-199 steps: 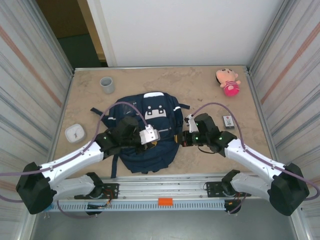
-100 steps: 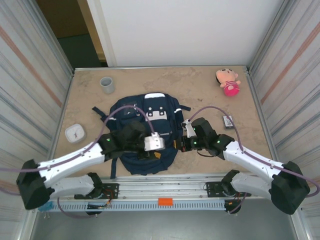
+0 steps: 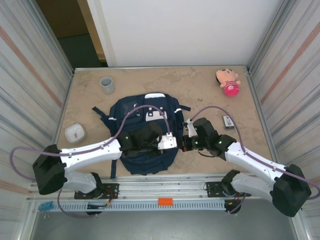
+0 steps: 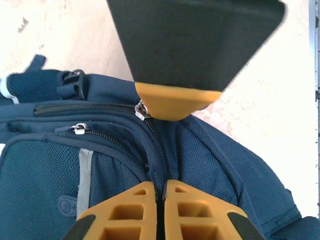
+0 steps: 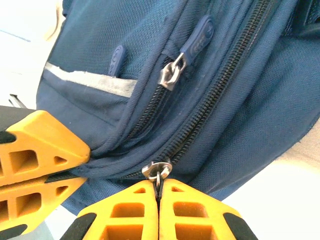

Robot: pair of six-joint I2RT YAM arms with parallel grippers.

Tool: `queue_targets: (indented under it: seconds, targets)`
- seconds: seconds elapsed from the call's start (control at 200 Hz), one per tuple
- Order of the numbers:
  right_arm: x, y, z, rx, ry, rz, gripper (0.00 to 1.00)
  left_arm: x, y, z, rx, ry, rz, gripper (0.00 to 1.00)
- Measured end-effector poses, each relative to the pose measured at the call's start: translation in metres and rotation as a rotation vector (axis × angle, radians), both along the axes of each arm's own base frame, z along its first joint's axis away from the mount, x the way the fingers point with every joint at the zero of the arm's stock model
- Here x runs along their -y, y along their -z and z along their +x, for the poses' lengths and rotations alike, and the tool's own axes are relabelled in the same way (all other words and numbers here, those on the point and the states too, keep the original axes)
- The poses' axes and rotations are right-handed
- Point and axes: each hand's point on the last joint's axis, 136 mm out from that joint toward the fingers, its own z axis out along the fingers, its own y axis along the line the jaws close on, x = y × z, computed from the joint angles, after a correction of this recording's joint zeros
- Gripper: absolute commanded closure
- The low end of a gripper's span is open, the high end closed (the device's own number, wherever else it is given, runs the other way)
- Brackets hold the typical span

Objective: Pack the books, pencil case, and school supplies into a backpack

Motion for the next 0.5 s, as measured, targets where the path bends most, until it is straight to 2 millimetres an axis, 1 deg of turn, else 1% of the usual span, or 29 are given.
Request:
queue_targets:
  seconds: [0.12,0.246,0.501]
  targets:
    - [0.003,-0.005,0.006,-0.010,0.010,0.041,1.00,-0.005,-0.008,-0.005,0.029,0.032,-0.049,0.99]
    - [0.005,-0.004,0.014,-0.033,0.010,0.065,1.00,-0.011,-0.015,-0.017,0.027,0.099,-0.093,1.00]
    - [0.011,0.008,0.050,-0.078,0.014,0.044,1.00,-0.027,-0.023,-0.037,0.000,0.199,-0.127,1.00]
